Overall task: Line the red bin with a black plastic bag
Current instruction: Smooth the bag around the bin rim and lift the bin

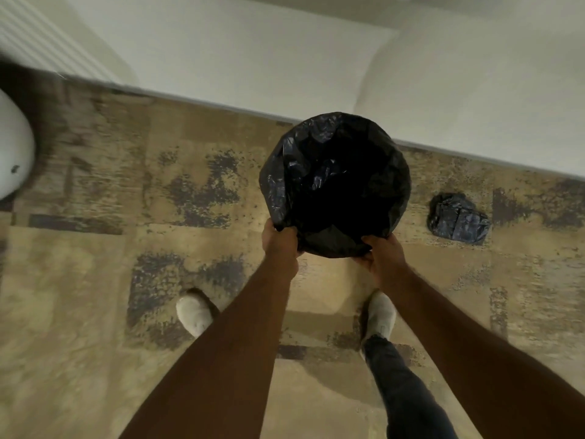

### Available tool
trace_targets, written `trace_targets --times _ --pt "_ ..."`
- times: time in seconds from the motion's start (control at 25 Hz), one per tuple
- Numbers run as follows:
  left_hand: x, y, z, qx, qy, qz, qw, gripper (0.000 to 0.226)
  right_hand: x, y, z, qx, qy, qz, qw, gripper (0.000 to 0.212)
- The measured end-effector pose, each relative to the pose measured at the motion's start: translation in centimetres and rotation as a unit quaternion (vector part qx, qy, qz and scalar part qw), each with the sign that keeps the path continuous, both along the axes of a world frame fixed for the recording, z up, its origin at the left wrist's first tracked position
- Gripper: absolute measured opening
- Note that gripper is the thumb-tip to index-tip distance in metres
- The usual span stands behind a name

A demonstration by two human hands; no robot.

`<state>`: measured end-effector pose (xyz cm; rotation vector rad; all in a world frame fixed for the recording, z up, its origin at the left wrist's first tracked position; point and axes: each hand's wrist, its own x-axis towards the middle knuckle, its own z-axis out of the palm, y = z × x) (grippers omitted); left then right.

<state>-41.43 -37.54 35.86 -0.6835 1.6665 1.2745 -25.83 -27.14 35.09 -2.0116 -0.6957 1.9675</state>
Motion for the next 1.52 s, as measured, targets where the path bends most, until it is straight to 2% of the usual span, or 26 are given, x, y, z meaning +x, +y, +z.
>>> trace_targets --times 0.24,0.4,0.64,0.84,1.12,1.52 --pt "-13.0 -10.8 2.9 0.003 0.02 -0.065 0.998 0.039 -12.0 -11.9 2.1 -0.003 0.012 -0.044 0.999 0.051" --pt "-20.0 -15.7 3.8 0.004 0.023 -0.052 0.998 0.045 -19.1 -17.0 2.8 0.01 0.016 -0.049 0.999 0.047" --pt "-27.5 -19.0 3.1 0.019 0.019 0.003 1.0 0.04 -27.4 -18.9 2.4 0.02 0.029 0.004 0.999 0.047" --pt "-33.8 -19.7 2.1 0.021 0.002 0.034 0.999 0.05 -33.9 -18.9 0.5 0.013 0.037 0.024 0.999 0.05" --pt "-43.7 -21.9 -2.3 0.011 0.002 0.087 0.996 0.05 -44.6 -19.3 -4.0 0.0 0.047 0.089 0.995 0.057" --pt "-57.3 -25.6 -15.2 0.026 -0.016 0.127 0.991 0.058 -59.8 -21.0 -15.4 0.001 -0.009 0.141 0.99 0.056"
